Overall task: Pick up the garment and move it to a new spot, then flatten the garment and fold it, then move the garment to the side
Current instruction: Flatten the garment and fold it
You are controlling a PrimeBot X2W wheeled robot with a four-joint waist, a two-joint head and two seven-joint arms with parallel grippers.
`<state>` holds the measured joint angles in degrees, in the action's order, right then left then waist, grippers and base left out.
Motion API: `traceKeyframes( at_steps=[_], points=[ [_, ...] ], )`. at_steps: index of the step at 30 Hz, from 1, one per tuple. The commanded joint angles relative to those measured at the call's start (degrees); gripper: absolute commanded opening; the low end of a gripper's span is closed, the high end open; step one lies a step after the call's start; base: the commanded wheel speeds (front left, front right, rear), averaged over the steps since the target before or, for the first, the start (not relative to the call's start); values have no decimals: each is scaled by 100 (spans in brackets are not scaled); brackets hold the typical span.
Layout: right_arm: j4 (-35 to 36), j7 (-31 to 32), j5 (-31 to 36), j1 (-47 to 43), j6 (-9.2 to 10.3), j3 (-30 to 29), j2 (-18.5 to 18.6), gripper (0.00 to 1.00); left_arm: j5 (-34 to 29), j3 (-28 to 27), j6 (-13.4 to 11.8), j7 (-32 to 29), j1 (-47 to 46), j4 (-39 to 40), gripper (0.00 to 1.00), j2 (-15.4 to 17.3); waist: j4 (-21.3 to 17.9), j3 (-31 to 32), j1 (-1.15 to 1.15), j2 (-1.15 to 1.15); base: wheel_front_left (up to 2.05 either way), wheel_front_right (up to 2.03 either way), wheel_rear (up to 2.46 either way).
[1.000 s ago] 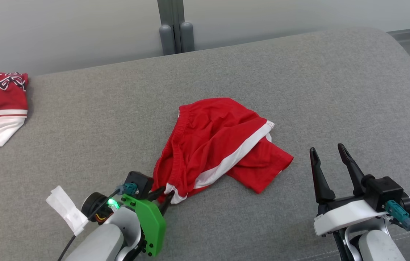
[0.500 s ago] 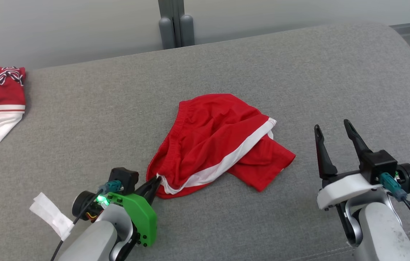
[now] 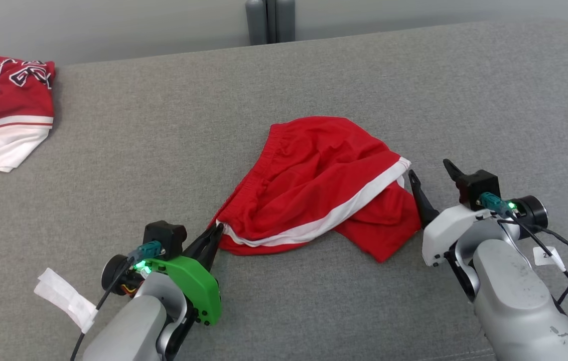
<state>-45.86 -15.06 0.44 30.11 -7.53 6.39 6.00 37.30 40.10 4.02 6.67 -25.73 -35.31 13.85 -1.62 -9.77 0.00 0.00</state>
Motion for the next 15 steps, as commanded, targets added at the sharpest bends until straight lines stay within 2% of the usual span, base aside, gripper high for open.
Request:
traceKeyframes(
  at_steps=[1, 15],
  points=[
    [-188, -18, -89, 174, 8, 117, 24, 100, 39, -13, -38, 42, -120, 4, 0, -4, 82, -91, 0, 0, 0, 0, 0],
    [-1077, -18, -860, 898, 8, 1244, 33, 100, 49, 13, -68, 122, -219, 23, 0, 2, 166, -283, 0, 0, 0, 0, 0]
  ],
)
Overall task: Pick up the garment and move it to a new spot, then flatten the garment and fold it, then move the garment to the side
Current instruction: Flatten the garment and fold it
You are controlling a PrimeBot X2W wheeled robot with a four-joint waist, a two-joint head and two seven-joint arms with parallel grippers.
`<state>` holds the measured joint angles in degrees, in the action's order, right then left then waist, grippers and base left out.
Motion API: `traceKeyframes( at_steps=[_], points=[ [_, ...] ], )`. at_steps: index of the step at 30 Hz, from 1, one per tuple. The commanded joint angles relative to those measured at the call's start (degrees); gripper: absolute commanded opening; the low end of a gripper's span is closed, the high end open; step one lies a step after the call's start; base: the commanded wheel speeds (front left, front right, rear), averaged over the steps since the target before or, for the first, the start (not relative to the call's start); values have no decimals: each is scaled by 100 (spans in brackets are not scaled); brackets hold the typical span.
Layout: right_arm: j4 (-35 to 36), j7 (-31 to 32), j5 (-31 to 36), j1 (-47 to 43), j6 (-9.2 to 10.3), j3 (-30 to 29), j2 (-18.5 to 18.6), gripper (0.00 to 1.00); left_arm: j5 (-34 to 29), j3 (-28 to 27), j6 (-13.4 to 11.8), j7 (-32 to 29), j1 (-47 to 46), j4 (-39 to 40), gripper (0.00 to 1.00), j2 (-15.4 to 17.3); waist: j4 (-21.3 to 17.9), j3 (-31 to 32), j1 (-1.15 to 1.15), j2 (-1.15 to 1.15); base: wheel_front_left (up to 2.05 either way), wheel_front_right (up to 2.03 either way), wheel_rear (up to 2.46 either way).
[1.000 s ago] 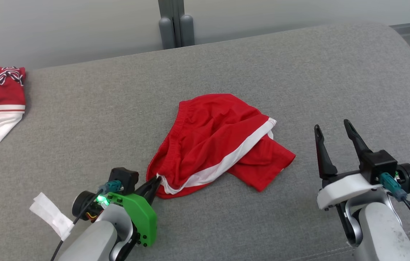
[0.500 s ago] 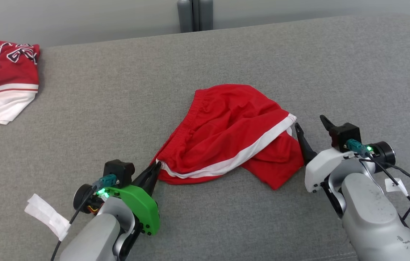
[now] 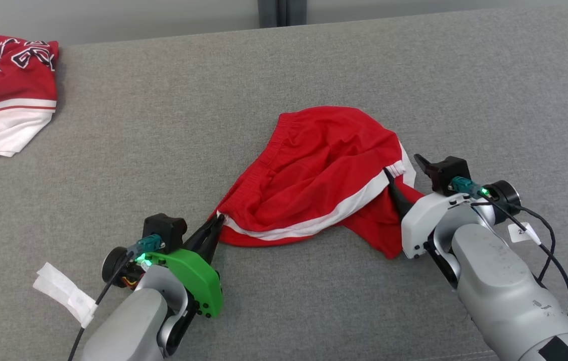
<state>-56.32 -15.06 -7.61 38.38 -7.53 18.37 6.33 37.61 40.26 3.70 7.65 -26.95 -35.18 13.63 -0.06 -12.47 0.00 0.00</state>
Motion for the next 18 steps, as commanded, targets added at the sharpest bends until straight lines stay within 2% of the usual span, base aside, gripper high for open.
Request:
traceKeyframes(
  at_steps=[1, 4, 6, 8, 15, 17, 18],
  points=[
    [-74, -18, -121, 91, 8, 132, -8, 97, 19, 3, -35, 21, -98, 9, 0, 18, 17, -20, 0, 0, 0, 0, 0],
    [-173, -18, -339, 181, 8, 433, -1, 54, 26, 21, -37, 19, -113, 7, 0, 1, 30, -41, 0, 0, 0, 0, 0],
    [-212, -18, -480, 228, 8, 606, 10, 41, 31, 28, -40, 22, -119, 4, 0, -4, 34, -50, 0, 0, 0, 0, 0],
    [-215, -18, -578, 270, 8, 751, 48, 36, 44, 32, -39, 28, -126, 0, 0, -4, 35, -56, 0, 0, 0, 0, 0],
    [-152, -18, -831, 298, 8, 1041, 122, 31, 64, 34, -48, 49, -122, -15, 0, 26, -1, -40, 0, 0, 0, 0, 0],
    [-111, -18, -863, 294, 8, 1076, 144, 25, 81, 29, -50, 74, -120, -7, 0, 33, -18, -31, 0, 0, 0, 0, 0],
    [-59, -18, -887, 297, 8, 1057, 162, 19, 97, 17, -53, 101, -118, 3, 0, 34, -29, -24, 0, 0, 0, 0, 0]
  ],
)
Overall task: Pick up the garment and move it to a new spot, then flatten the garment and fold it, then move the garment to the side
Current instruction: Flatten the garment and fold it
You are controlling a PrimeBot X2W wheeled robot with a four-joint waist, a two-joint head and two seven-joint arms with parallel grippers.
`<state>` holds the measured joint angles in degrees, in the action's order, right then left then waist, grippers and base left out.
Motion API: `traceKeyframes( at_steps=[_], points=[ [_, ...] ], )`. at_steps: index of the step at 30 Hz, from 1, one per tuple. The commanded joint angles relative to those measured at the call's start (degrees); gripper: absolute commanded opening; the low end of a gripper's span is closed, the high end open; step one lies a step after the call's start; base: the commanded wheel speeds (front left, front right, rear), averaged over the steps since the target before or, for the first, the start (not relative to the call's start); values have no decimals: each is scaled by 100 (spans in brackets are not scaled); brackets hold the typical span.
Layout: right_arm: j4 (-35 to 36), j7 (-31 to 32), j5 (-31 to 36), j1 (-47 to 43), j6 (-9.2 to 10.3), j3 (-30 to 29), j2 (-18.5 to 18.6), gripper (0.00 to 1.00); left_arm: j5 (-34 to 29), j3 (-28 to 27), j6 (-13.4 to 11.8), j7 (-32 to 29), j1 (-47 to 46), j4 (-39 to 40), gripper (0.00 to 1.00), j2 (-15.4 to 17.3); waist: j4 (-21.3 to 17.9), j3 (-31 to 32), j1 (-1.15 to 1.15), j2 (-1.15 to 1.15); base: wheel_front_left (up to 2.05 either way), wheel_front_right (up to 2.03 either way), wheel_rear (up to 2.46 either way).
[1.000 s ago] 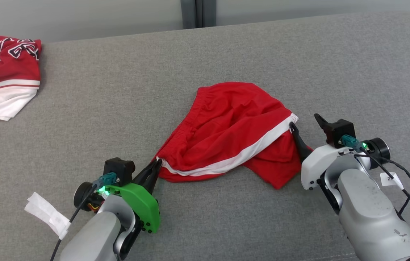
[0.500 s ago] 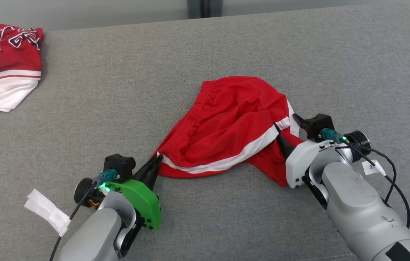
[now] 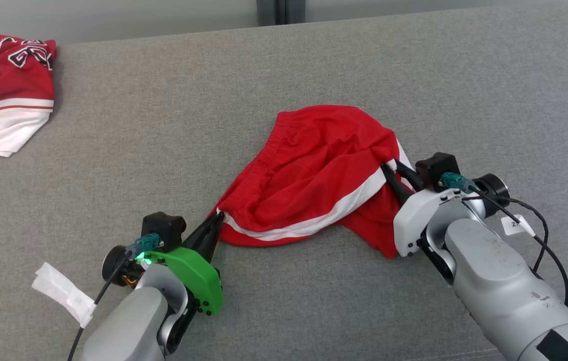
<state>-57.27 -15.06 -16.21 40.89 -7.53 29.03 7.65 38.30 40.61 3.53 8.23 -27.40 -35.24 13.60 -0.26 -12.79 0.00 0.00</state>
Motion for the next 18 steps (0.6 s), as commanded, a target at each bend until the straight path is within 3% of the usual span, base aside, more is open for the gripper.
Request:
traceKeyframes(
  at_steps=[1, 10, 18],
  points=[
    [91, -18, -32, 37, 8, -27, 45, 0, 40, -37, -42, 63, -67, 21, 0, 36, -20, 19, 0, 0, 0, 0, 0],
    [846, -18, -144, -268, 8, -337, 206, 0, 389, -410, -75, 418, 88, 251, 0, -53, -122, 281, 0, 0, 0, 0, 0],
    [1931, -18, -606, -801, 8, -615, 481, 0, 535, -1109, -213, 689, 322, 1141, 0, -88, -234, 800, 0, 0, 0, 0, 0]
  ],
)
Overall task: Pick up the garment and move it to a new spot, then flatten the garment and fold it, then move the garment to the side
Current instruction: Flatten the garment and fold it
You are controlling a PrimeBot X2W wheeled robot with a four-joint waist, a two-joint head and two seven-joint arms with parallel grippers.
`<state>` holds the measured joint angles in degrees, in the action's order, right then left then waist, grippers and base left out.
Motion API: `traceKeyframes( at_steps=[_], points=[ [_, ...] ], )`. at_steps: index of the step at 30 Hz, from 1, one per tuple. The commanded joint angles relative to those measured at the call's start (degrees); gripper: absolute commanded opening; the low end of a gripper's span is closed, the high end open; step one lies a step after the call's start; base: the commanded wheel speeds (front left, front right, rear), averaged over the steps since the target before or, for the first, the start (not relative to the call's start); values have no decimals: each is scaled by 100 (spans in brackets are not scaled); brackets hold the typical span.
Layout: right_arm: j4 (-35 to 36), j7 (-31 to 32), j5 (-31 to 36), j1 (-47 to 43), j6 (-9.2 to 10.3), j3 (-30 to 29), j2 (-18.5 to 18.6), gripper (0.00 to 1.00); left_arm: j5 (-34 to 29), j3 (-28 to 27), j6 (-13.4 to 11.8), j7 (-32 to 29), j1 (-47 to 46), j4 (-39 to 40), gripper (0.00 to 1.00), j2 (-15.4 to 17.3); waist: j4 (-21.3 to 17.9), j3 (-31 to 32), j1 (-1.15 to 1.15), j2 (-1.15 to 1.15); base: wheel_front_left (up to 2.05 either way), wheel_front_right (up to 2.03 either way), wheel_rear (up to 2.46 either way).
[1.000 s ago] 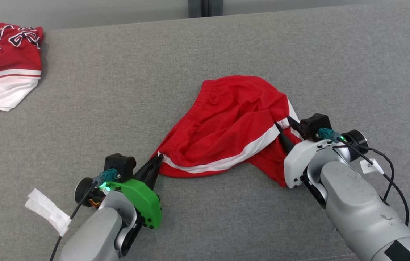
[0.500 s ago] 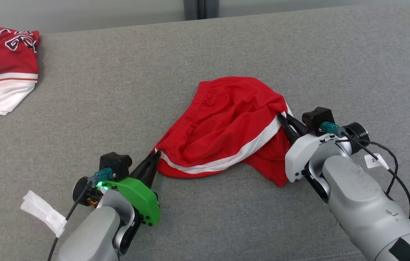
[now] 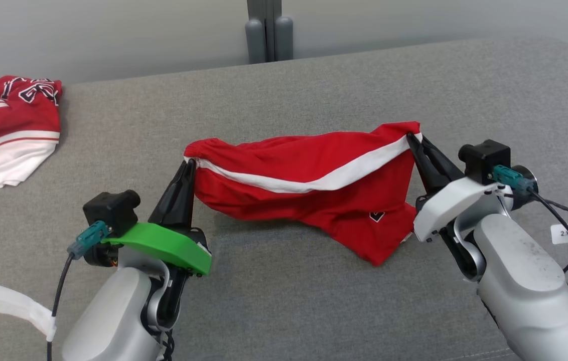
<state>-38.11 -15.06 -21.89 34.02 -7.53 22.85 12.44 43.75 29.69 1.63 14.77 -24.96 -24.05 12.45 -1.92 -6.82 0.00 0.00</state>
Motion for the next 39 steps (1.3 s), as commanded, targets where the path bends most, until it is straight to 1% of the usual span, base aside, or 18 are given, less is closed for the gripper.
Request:
traceKeyframes(
  at_steps=[1, 5, 8, 10, 14, 16, 20, 23, 25, 28, 29, 30, 34, 37, 39],
  points=[
    [163, -18, -114, -179, 8, -16, 58, 0, -61, -109, -50, 46, 136, 223, 0, 42, -85, 287, 0, 0, 0, 0, 0],
    [762, -9, -285, -409, 8, -92, 299, 0, -199, -389, -159, 41, 391, 1111, 0, 86, -156, 562, 0, 0, 0, 0, 0],
    [1318, 74, -323, -585, 8, -239, 466, 0, -305, -489, -259, 43, 582, 1811, 0, 166, -206, 732, 0, 0, 0, 0, 0],
    [1770, 220, -308, -738, 8, -422, 564, 0, -321, -533, -345, 16, 686, 2328, 0, 241, -232, 815, 0, 0, 0, 0, 0],
    [2989, 627, -51, -1086, 8, -869, 661, 0, -383, -629, -573, -189, 806, 3397, 0, 449, -287, 916, 0, 0, 0, 0, 0],
    [3687, 885, 84, -1285, 8, -1122, 650, 0, -432, -669, -678, -348, 799, 3931, 0, 580, -316, 945, 0, 0, 0, 0, 0],
    [5071, 1540, 387, -1692, 7, -1597, 491, 0, -458, -737, -845, -812, 606, 4794, 0, 831, -355, 934, 0, 0, 0, 0, 0],
    [5732, 1910, 608, -1885, 8, -1809, 405, 0, -399, -761, -905, -1170, 458, 5014, 0, 982, -365, 859, 0, 0, 0, 0, 0],
    [5985, 2131, 747, -1976, 8, -1886, 296, 0, -253, -740, -865, -1409, 347, 4918, 0, 1015, -370, 768, 0, 0, 0, 0, 0],
    [5978, 2309, 804, -1935, 8, -1910, 127, 0, -43, -795, -762, -1632, 90, 4571, 0, 1071, -377, 533, 0, 0, 0, 0, 0],
    [5868, 2341, 778, -1849, 8, -1900, 35, 0, 14, -812, -713, -1706, -44, 4387, 0, 1088, -383, 412, 0, 0, 0, 0, 0],
    [5749, 2353, 841, -1757, 8, -1888, 31, 0, 55, -822, -664, -1745, -156, 4215, 0, 1082, -388, 318, 0, 0, 0, 0, 0],
    [4756, 2271, 949, -1036, 7, -1871, -141, 0, 37, -811, -430, -1902, -1034, 3295, 0, 1051, -407, -166, 0, 0, 0, 0, 0],
    [3834, 1958, 1128, -84, 8, -1880, -283, 0, -83, -798, -282, -1925, -1965, 2419, 0, 917, -425, -529, 0, 0, 0, 0, 0],
    [3248, 1708, 1186, 597, 8, -1880, -458, 0, -175, -832, -198, -1831, -2607, 1845, 0, 826, -463, -747, 0, 0, 0, 0, 0]
  ],
)
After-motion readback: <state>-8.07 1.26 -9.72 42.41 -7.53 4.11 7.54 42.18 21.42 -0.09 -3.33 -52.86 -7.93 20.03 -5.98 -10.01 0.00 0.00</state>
